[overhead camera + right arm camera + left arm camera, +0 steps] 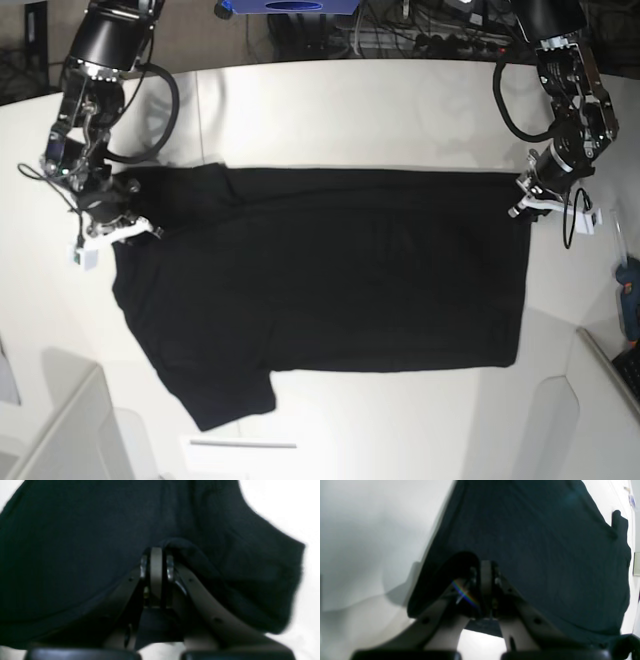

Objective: Fold the T-shirt properly
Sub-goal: 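Lift the shoulder edge with both grippers and fold it over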

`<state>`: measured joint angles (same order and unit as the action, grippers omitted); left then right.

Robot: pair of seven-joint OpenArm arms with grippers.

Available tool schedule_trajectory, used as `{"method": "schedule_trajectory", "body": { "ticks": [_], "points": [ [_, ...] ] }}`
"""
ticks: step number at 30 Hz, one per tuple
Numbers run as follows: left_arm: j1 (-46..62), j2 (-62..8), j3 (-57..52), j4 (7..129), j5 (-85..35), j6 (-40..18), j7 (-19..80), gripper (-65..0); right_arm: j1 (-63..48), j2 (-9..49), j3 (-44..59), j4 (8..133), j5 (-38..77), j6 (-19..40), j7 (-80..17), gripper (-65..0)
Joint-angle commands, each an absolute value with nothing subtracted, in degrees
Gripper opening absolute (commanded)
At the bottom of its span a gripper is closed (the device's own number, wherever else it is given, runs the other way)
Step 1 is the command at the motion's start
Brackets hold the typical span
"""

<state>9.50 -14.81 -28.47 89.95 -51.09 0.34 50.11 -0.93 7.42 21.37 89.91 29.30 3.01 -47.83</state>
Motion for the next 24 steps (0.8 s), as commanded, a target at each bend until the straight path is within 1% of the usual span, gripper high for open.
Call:
{"method": "schedule_trajectory", "body": {
  "ticks": [1,4,11,16,20,24],
  "points": [
    [8.5,-15.9,-28.9,90.6,-51.6,0.3,49.2,-65.0,0.5,8.0,21.7,90.8,28.1,3.2,-46.5,-65.0],
    [7.7,-16.0,-28.8,90.3,-51.6,0.5,49.2,-65.0,1.1,7.9,21.7,90.8,25.3,3.4,-46.5,-65.0],
    [5.2,-16.0,-28.3,88.6,-51.6,0.6,49.4,-65.0,2.9,8.0,21.7,90.3,25.0,3.4,-46.4,-65.0],
    [4.0,-16.0,-28.2,86.6,-51.6,0.6,49.4,-65.0,4.5,7.8,21.7,86.9,25.2,3.5,-46.3,-65.0],
    [4.0,-16.0,-28.3,86.6,-51.6,0.6,49.4,-65.0,4.6,7.8,21.6,86.3,25.2,3.6,-43.5,-65.0],
    [4.0,-16.0,-28.4,86.6,-51.6,0.6,49.4,-65.0,5.7,7.8,21.5,85.8,25.2,3.6,-43.6,-65.0]
  ]
}}
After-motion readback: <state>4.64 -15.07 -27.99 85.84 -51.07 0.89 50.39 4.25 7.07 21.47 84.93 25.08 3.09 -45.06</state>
